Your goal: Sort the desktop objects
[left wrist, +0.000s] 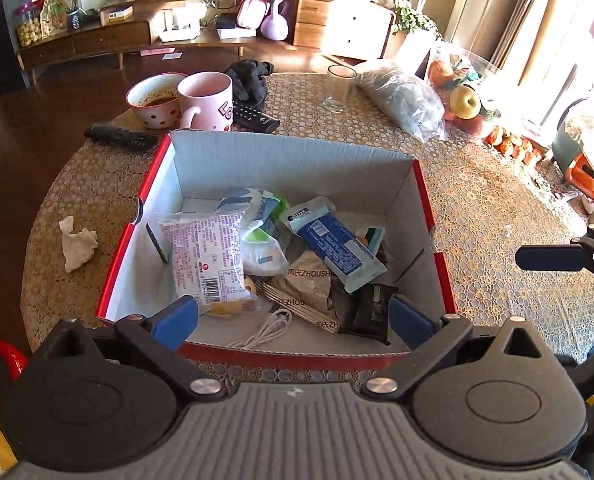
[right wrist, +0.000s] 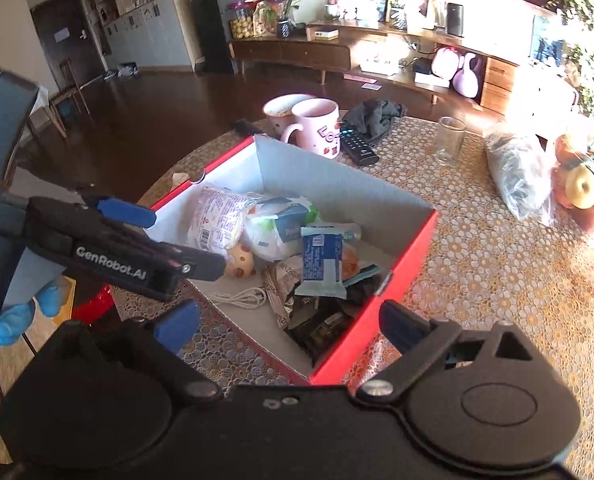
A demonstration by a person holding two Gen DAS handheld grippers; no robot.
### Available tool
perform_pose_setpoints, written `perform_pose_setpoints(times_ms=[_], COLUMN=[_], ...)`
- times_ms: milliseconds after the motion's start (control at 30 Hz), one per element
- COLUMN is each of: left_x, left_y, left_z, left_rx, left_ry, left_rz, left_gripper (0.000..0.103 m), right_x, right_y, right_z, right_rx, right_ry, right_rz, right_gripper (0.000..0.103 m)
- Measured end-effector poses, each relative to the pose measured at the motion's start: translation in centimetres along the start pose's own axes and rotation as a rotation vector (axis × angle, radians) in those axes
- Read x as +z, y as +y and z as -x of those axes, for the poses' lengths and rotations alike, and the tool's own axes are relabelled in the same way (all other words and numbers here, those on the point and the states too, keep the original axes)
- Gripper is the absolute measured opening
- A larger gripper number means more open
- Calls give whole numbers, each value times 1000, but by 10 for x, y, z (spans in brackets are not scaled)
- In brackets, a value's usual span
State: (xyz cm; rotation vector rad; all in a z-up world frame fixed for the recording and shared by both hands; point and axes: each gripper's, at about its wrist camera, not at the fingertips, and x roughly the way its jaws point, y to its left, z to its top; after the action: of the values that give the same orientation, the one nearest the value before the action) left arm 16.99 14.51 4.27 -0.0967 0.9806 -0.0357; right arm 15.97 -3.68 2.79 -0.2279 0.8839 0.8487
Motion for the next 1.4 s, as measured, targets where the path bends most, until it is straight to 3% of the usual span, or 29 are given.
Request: perform_pose_setpoints(times_ms=[433,867,1067,1400], left_x=[-20,-43,-52,-61], left_y=[-12,-23,-23,-26], left_z=[29,41,40,47], left_rx=[36,47,20,53], left_ry=[-122,-133,-140,-172], left_rz=[-6,-42,-4,16], left_gripper=[102,102,102,102], right_x=[-21,-36,-42,-55], right_y=[-12,-6,-5,-2], right_z=[20,32,33,37], right_rx=[11,15,11,-10], right_ry=[-26,-59,-74,-88], right_rz=[-62,-91,-112,-107], right_gripper=[97,97,97,97])
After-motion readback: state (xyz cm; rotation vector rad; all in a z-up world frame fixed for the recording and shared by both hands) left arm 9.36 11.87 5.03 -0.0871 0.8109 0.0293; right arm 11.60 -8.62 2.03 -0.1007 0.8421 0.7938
